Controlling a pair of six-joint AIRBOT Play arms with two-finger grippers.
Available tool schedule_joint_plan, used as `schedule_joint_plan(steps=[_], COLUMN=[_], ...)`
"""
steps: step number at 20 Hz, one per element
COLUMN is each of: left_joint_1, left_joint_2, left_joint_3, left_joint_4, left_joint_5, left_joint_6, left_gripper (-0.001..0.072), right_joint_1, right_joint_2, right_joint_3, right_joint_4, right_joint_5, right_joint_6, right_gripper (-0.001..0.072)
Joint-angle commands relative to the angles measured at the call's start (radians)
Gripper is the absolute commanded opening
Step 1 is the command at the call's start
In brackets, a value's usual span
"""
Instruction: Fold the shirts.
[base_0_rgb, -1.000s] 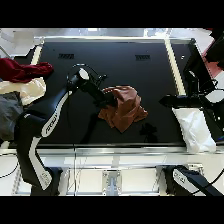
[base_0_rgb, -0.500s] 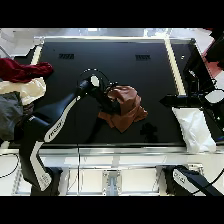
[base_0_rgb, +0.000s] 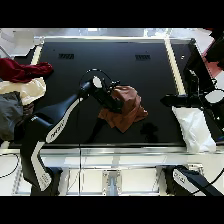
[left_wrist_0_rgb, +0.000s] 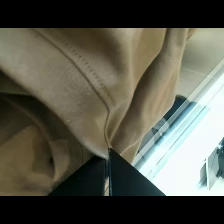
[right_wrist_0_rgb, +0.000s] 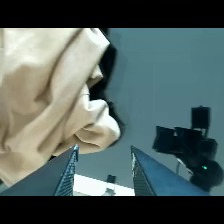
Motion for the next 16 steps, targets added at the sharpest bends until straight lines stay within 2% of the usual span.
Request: schedule_joint_plan(steps=[1, 3, 7, 11, 16], left_joint_1=[-0.002, 0.001, 0.002, 0.002, 0.002], left_joint_2=[-0.001, -0.001, -0.001, -0.001, -0.001], left_joint_3=[0.0, 0.0, 0.0, 0.0, 0.0], left_joint_4=[-0.007, -0.007, -0.007, -0.007, -0.007], left_joint_5=[0.034, 0.034, 0.034, 0.033, 0.026], left_joint_6=[0.001, 0.0, 0.0, 0.0, 0.0], left_gripper=[0.0008, 0.0008, 0.0008, 0.0008, 0.0008], right_joint_1=[0.001, 0.002, 0.006, 0.078, 0.149], right_joint_2=[-0.01, -0.031, -0.135, -0.273, -0.374], right_joint_3=[-0.034, -0.125, -0.291, -0.275, -0.176], right_joint_4=[-0.072, -0.035, 0.151, 0.357, 0.369], right_joint_5=[-0.027, -0.114, -0.257, -0.329, -0.344], right_joint_6=[-0.002, -0.001, -0.016, -0.173, -0.189], right_gripper=[0.0363, 0.0363, 0.0364, 0.0386, 0.0384])
